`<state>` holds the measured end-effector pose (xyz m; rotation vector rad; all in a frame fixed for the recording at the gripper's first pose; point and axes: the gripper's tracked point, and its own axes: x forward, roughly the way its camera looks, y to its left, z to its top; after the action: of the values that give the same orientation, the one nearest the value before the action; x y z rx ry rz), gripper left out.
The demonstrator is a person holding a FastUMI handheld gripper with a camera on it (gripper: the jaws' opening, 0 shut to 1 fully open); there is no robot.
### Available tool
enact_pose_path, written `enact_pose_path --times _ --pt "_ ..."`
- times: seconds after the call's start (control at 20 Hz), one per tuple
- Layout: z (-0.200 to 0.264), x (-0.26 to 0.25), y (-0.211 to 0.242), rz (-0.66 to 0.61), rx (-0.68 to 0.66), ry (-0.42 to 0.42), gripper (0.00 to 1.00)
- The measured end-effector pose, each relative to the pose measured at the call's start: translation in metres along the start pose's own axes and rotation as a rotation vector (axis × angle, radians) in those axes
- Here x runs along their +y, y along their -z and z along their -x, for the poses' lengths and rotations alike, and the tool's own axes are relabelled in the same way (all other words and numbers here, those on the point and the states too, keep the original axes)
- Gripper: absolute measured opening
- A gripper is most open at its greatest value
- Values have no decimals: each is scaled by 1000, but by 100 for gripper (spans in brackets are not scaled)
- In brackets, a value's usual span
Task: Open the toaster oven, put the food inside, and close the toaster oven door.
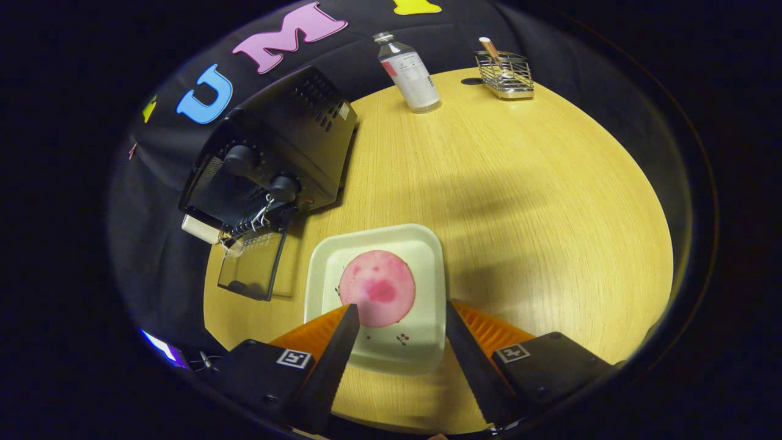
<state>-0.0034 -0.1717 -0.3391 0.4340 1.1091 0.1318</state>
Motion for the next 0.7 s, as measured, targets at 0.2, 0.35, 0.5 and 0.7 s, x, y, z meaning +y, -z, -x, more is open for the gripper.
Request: enact_pose_path --times 0.2,0.35,0.5,0.7 --pt "-5 -1 6 53 15 47 60" --pt "-4 -14 4 76 13 128 34" --pt "-7 -15 5 86 25 158 18" --pt "-11 -12 1 144 35 178 14"
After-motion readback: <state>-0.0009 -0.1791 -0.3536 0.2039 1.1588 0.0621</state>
